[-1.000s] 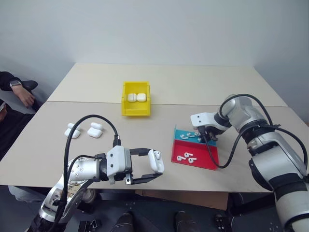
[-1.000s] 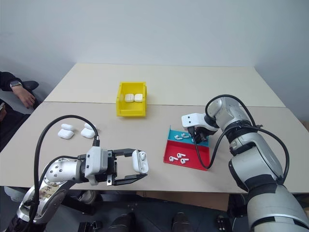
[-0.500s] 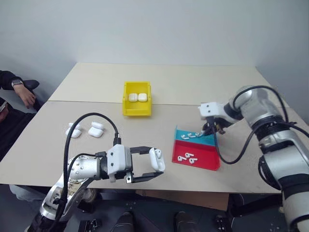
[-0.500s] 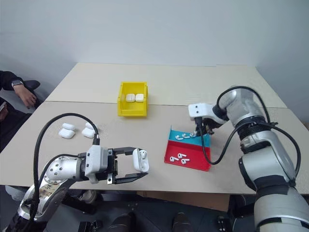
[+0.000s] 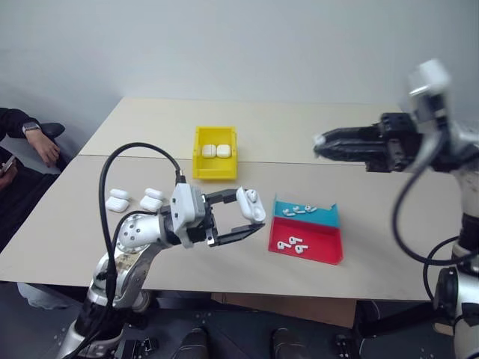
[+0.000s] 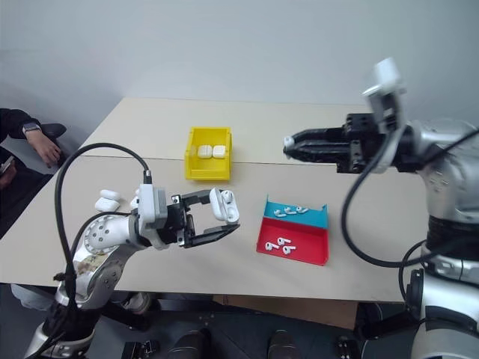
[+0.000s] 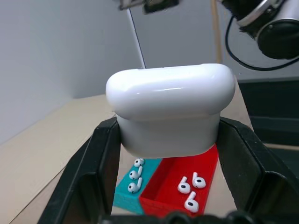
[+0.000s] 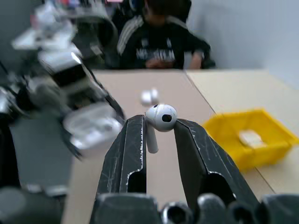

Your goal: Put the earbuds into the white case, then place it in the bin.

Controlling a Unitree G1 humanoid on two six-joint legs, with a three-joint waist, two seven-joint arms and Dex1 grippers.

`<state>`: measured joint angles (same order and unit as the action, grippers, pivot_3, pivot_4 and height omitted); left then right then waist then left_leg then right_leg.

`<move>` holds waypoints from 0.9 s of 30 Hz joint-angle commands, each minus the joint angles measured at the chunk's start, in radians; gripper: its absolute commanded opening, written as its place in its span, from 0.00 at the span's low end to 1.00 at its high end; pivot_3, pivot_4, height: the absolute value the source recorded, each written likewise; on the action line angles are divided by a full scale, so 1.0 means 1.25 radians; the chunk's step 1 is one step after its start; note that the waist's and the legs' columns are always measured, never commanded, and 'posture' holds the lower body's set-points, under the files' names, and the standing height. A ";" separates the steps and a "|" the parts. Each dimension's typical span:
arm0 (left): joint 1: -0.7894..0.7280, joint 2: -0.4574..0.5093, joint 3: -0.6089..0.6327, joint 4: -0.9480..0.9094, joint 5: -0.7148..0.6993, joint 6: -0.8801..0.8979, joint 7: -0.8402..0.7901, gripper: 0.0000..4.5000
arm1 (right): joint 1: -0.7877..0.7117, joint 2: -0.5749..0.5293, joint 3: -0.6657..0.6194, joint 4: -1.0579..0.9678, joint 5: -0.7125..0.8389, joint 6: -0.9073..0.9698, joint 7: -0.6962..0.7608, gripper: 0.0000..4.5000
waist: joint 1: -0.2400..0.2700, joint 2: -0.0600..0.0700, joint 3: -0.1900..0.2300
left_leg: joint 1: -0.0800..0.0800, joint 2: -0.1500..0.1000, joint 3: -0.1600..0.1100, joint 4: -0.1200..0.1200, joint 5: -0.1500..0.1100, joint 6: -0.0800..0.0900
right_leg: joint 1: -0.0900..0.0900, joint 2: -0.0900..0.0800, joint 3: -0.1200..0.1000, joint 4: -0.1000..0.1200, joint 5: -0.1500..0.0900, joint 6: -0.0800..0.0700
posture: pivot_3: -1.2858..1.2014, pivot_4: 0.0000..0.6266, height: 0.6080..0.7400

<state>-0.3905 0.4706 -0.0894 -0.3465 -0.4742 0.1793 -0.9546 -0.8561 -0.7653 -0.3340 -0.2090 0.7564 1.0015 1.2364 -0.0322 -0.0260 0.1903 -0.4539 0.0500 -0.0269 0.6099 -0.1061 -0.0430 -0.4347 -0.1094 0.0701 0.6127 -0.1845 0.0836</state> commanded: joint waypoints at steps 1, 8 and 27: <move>-0.042 -0.009 0.000 0.006 -0.008 0.000 -0.001 0.62 | 0.037 0.020 -0.090 -0.135 0.148 0.090 -0.136 0.23 | -0.002 0.000 0.000 | 0.000 0.000 0.000 0.000 0.000 0.000 | 0.000 0.000 0.000 0.000 0.000 0.000 | 0.52 0.24 1.00; -0.089 -0.036 -0.015 0.028 -0.024 0.012 -0.021 0.62 | 0.148 0.079 -0.105 -0.269 0.288 0.058 -0.305 0.23 | -0.005 -0.001 0.000 | 0.006 0.000 0.000 0.000 -0.003 -0.004 | 0.008 0.000 0.000 -0.003 0.000 0.000 | 0.52 0.24 1.00; -0.086 -0.043 -0.018 0.020 -0.036 0.028 -0.039 0.62 | 0.283 0.096 0.122 -0.327 0.129 -0.199 -0.324 0.23 | -0.008 -0.001 0.000 | 0.006 0.000 0.000 -0.002 -0.003 -0.004 | 0.008 0.000 0.000 -0.007 0.000 0.000 | 0.52 0.24 1.00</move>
<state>-0.4935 0.4194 -0.1188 -0.2922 -0.5091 0.2199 -1.0077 -0.4975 -0.6372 -0.1806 -0.6116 0.9267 0.7942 0.8214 -0.0424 -0.0268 0.1898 -0.4467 0.0499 -0.0274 0.6072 -0.1098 -0.0485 -0.4243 -0.1095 0.0700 0.6037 -0.1842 0.0834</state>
